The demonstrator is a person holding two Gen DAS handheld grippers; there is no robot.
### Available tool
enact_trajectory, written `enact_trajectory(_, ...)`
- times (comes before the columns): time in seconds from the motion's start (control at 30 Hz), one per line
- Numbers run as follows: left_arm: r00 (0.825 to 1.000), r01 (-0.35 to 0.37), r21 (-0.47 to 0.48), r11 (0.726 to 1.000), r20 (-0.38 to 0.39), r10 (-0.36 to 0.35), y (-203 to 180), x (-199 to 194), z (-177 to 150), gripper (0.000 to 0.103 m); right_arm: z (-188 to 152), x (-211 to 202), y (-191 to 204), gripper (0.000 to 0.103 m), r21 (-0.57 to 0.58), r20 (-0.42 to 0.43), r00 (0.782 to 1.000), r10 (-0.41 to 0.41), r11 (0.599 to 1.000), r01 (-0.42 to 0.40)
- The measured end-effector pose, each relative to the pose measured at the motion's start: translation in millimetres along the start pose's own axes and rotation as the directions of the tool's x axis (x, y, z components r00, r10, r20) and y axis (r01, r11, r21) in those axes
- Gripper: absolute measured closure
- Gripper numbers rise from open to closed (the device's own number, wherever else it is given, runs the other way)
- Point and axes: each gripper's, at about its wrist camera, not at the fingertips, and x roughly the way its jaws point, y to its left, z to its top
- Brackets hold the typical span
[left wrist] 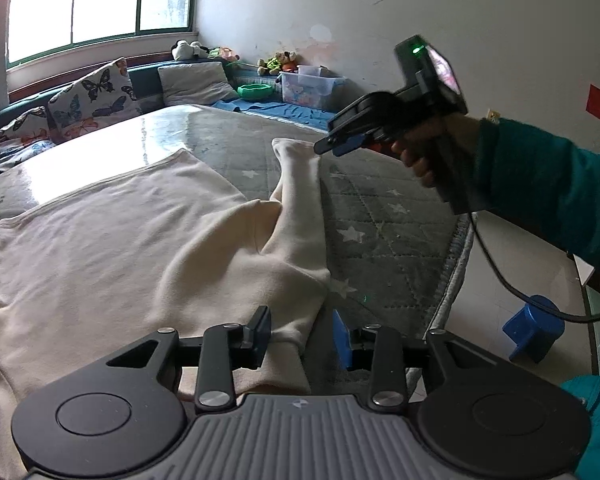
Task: Fold clothes
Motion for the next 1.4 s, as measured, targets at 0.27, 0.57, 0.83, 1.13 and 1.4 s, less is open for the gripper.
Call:
enact_trajectory(0.27, 1.000, 0.010, -0.020, 1.000, -0.010, -0.010, 0.9, 4.7, -0.1, 0.066, -7.0, 9.7, 3.0, 0.100, 0.005, 0.022, 1.000, -0.008, 1.000, 0.008)
enact_trajectory(0.57, 0.999, 0.050, -0.016, 0.999, -0.008, -0.050, -2.2, 4.2, 2.5, 0.065, -19.7, -30.8, -22.0, 0.099, -0.029, 0.042, 0.989, -0.140, 0.990, 0.141)
enact_trajectory(0.83, 0.999, 0.034, -0.036, 0.999, 0.008, -0.034, 0.1, 3.4, 9.0, 0.060, -29.6, -60.6, -39.4, 0.091, -0.056, 0.047, 0.974, -0.221, 0.973, 0.223)
enact_trajectory(1.13, 0.998, 0.060, -0.026, 0.998, -0.027, -0.060, -9.2, 11.2, 3.3, 0.057, -22.1, -41.5, -7.1, 0.069, -0.138, 0.027, 0.999, -0.026, 0.990, 0.029)
enact_trajectory(1.4, 0.996, 0.085, -0.041, 0.995, -0.032, -0.087, -9.9, -2.2, -2.5, 0.056, -16.7, -13.3, 0.5, 0.068, -0.168, 0.014, 0.997, -0.075, 0.983, 0.077)
